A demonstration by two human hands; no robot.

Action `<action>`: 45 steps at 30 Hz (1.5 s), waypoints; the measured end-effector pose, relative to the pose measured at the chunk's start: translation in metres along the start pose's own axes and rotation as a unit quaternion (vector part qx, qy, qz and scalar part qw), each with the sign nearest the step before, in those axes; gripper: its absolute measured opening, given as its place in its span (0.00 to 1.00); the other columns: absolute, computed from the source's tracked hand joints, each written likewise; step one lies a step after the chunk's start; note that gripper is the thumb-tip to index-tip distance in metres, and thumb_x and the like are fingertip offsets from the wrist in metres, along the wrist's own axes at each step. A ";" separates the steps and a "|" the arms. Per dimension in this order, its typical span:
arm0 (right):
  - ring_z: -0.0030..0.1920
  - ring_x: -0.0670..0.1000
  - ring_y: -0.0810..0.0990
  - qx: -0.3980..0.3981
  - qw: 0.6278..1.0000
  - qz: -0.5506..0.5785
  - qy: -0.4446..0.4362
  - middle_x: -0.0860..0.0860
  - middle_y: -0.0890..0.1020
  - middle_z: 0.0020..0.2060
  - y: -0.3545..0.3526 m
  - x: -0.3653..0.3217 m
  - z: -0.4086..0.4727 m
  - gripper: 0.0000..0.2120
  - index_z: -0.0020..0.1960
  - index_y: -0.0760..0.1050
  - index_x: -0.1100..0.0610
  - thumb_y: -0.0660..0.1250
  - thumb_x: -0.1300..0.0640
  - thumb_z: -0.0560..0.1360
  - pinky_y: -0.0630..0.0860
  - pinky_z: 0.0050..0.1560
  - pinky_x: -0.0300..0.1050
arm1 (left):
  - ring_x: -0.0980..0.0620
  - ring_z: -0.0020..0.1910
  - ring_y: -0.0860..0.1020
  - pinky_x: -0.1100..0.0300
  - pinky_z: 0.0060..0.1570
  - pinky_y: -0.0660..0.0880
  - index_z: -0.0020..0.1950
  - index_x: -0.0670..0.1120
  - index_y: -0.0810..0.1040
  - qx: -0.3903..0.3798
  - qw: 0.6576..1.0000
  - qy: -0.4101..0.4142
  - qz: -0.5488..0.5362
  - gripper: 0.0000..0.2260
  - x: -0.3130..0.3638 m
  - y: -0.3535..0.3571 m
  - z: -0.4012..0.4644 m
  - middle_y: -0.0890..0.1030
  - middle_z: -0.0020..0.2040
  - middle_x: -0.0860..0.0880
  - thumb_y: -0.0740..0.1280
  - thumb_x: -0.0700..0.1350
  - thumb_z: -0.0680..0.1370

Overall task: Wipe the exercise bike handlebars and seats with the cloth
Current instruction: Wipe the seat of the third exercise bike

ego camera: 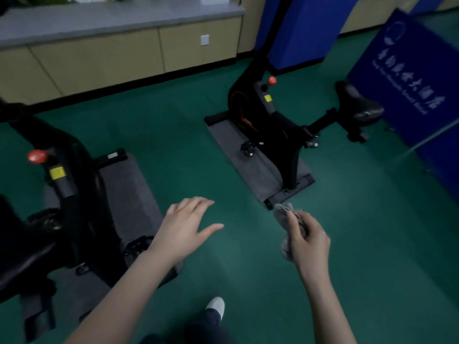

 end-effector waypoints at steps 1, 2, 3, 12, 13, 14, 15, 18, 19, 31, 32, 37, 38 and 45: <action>0.43 0.36 0.77 0.012 1.000 -0.002 0.011 0.49 0.82 0.41 -0.012 0.008 0.003 0.05 0.45 0.80 0.53 0.66 0.56 0.78 0.68 0.40 0.27 | 0.53 0.69 0.65 0.54 0.66 0.60 0.72 0.52 0.66 -0.002 1.000 0.010 0.002 0.40 0.012 0.003 0.011 0.69 0.68 0.56 0.41 0.72 0.69; 0.43 0.34 0.77 0.021 1.000 -0.003 0.021 0.50 0.82 0.41 -0.022 0.016 0.005 0.05 0.46 0.81 0.54 0.66 0.56 0.78 0.68 0.40 0.26 | 0.53 0.69 0.64 0.54 0.67 0.59 0.72 0.52 0.66 -0.006 1.000 0.019 0.005 0.40 0.021 0.006 0.019 0.69 0.68 0.56 0.41 0.72 0.69; 0.43 0.33 0.76 0.038 0.999 -0.004 0.031 0.50 0.82 0.42 -0.034 0.024 0.008 0.05 0.47 0.81 0.55 0.66 0.56 0.78 0.68 0.41 0.25 | 0.54 0.69 0.64 0.54 0.67 0.59 0.72 0.52 0.65 -0.013 0.999 0.031 0.009 0.40 0.034 0.008 0.030 0.69 0.68 0.56 0.41 0.72 0.69; 0.47 0.45 0.79 0.115 0.991 0.005 0.065 0.49 0.82 0.45 -0.086 0.045 0.055 0.07 0.50 0.81 0.55 0.67 0.55 0.77 0.70 0.45 0.33 | 0.54 0.70 0.61 0.54 0.68 0.58 0.72 0.52 0.66 -0.043 0.991 0.127 0.026 0.38 0.114 0.020 0.127 0.67 0.70 0.55 0.44 0.72 0.70; 0.46 0.44 0.79 0.122 0.990 0.003 0.066 0.49 0.82 0.45 -0.089 0.045 0.065 0.07 0.51 0.81 0.55 0.67 0.55 0.77 0.69 0.45 0.29 | 0.54 0.70 0.61 0.54 0.68 0.57 0.72 0.52 0.66 -0.046 0.989 0.136 0.024 0.38 0.121 0.023 0.141 0.67 0.70 0.55 0.44 0.72 0.70; 0.45 0.43 0.78 0.128 0.990 -0.002 0.067 0.49 0.82 0.45 -0.092 0.046 0.075 0.06 0.51 0.81 0.55 0.67 0.55 0.77 0.68 0.45 0.26 | 0.54 0.70 0.62 0.54 0.68 0.58 0.72 0.52 0.66 -0.047 0.988 0.143 0.022 0.39 0.126 0.025 0.153 0.67 0.70 0.55 0.44 0.72 0.70; 0.45 0.42 0.78 0.135 0.989 -0.009 0.065 0.50 0.82 0.45 -0.094 0.046 0.088 0.06 0.50 0.81 0.56 0.67 0.56 0.77 0.67 0.45 0.24 | 0.54 0.70 0.62 0.53 0.67 0.58 0.72 0.52 0.66 -0.048 0.987 0.150 0.018 0.39 0.132 0.028 0.167 0.68 0.70 0.55 0.43 0.72 0.69; 0.45 0.47 0.79 0.147 0.987 -0.016 0.069 0.50 0.82 0.43 -0.098 0.044 0.127 0.05 0.50 0.82 0.54 0.67 0.56 0.77 0.69 0.45 0.28 | 0.54 0.70 0.62 0.55 0.67 0.57 0.72 0.52 0.66 -0.051 0.985 0.162 0.007 0.40 0.143 0.027 0.209 0.69 0.70 0.55 0.42 0.72 0.68; 0.45 0.48 0.80 0.149 0.986 -0.018 0.071 0.50 0.82 0.43 -0.099 0.041 0.141 0.05 0.49 0.81 0.54 0.67 0.55 0.77 0.70 0.46 0.31 | 0.54 0.70 0.62 0.55 0.67 0.57 0.72 0.52 0.65 -0.049 0.985 0.164 0.005 0.40 0.146 0.025 0.223 0.69 0.70 0.55 0.43 0.73 0.69; 0.45 0.40 0.77 0.187 0.975 -0.038 0.117 0.49 0.82 0.45 -0.120 0.057 0.252 0.05 0.50 0.82 0.55 0.68 0.57 0.76 0.65 0.45 0.21 | 0.53 0.72 0.61 0.53 0.70 0.57 0.74 0.52 0.63 -0.101 0.980 0.172 -0.024 0.30 0.183 0.028 0.368 0.66 0.72 0.54 0.53 0.65 0.76; 0.46 0.43 0.78 0.192 0.973 -0.037 0.124 0.49 0.82 0.45 -0.125 0.061 0.258 0.05 0.50 0.82 0.55 0.68 0.58 0.76 0.65 0.45 0.21 | 0.53 0.72 0.61 0.53 0.70 0.57 0.74 0.52 0.63 -0.106 0.979 0.172 -0.026 0.30 0.188 0.031 0.374 0.66 0.72 0.54 0.53 0.65 0.76; 0.45 0.41 0.77 0.204 0.970 -0.029 0.127 0.50 0.81 0.44 -0.155 0.086 0.292 0.04 0.49 0.82 0.56 0.69 0.59 0.76 0.65 0.45 0.22 | 0.53 0.71 0.62 0.53 0.70 0.57 0.73 0.51 0.63 -0.112 0.977 0.176 -0.031 0.29 0.229 0.051 0.408 0.67 0.71 0.54 0.55 0.65 0.77; 0.45 0.39 0.77 0.204 0.970 -0.025 0.129 0.50 0.81 0.44 -0.164 0.093 0.299 0.04 0.49 0.82 0.56 0.69 0.60 0.76 0.66 0.45 0.22 | 0.53 0.71 0.62 0.53 0.69 0.57 0.73 0.51 0.63 -0.111 0.978 0.176 -0.031 0.29 0.241 0.055 0.416 0.67 0.71 0.54 0.55 0.64 0.77; 0.47 0.44 0.78 0.183 0.974 -0.014 0.134 0.50 0.82 0.47 -0.250 0.159 0.355 0.04 0.50 0.82 0.54 0.68 0.58 0.76 0.67 0.47 0.23 | 0.53 0.71 0.62 0.53 0.68 0.57 0.73 0.52 0.63 -0.093 0.985 0.143 -0.032 0.28 0.331 0.091 0.459 0.66 0.71 0.54 0.56 0.64 0.77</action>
Point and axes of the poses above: each hand's wrist, its own z-axis towards the middle knuckle, its own y-axis out of the palm, x = y × z, the point moved 5 cm from there along z, towards the middle knuckle
